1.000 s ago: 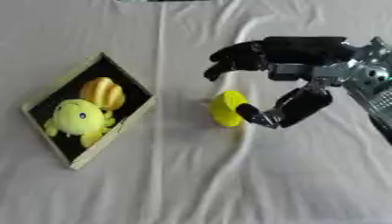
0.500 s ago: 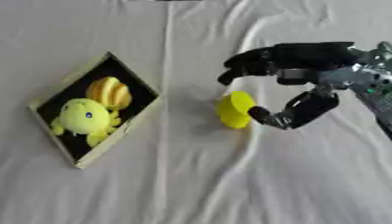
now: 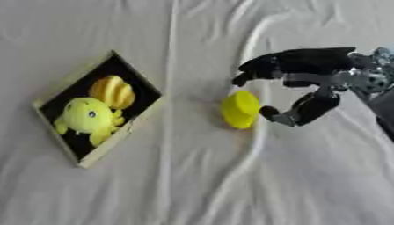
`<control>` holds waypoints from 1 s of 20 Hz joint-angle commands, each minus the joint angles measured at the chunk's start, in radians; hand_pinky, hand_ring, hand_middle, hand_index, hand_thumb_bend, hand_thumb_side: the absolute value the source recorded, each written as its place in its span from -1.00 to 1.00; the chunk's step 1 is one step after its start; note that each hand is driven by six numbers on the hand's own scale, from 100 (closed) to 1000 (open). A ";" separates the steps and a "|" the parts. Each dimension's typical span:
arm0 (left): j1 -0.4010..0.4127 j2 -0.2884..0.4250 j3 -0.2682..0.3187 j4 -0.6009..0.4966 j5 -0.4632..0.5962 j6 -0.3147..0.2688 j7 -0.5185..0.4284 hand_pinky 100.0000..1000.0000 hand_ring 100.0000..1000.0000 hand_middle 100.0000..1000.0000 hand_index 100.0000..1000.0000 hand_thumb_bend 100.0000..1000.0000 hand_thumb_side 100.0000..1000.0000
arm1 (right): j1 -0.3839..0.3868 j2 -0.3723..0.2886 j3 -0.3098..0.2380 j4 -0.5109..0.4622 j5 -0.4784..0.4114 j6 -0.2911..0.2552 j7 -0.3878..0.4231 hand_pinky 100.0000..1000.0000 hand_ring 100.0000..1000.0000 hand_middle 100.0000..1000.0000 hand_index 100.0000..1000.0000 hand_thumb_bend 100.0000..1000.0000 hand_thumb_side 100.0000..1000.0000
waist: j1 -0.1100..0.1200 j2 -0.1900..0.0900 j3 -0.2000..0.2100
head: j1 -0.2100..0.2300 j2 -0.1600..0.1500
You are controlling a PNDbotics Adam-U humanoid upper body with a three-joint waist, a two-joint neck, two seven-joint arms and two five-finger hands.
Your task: Pick up objects on the table and place them in the box.
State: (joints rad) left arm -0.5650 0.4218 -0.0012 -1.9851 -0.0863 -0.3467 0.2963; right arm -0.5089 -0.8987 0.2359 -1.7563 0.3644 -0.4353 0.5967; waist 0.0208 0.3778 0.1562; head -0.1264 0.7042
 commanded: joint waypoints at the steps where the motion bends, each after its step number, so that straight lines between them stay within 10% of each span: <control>1: -0.012 0.014 0.012 -0.015 0.007 0.002 -0.002 0.39 0.45 0.38 0.76 -1.00 -0.38 | -0.017 -0.013 -0.006 0.006 0.021 -0.018 -0.004 1.00 1.00 0.64 0.94 -1.00 -0.81 | 0.000 -0.017 0.002 | -0.004 0.008; 9: -0.013 0.013 0.010 -0.015 0.011 0.002 -0.004 0.39 0.45 0.38 0.76 -1.00 -0.38 | -0.031 -0.002 0.004 0.000 0.084 -0.029 -0.027 1.00 1.00 0.65 0.95 -1.00 -0.80 | -0.002 -0.016 0.006 | -0.006 0.014; 20: -0.018 0.010 0.008 -0.015 0.018 0.000 -0.006 0.39 0.45 0.37 0.76 -1.00 -0.38 | -0.043 0.009 0.043 0.061 0.187 -0.084 -0.024 1.00 1.00 0.69 1.00 -1.00 -0.32 | -0.005 -0.012 0.014 | -0.008 0.030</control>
State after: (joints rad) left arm -0.5684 0.4210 -0.0016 -1.9851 -0.0711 -0.3441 0.2917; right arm -0.5373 -0.8738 0.2846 -1.6960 0.5389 -0.5106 0.5716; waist 0.0165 0.3829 0.1688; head -0.1339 0.7299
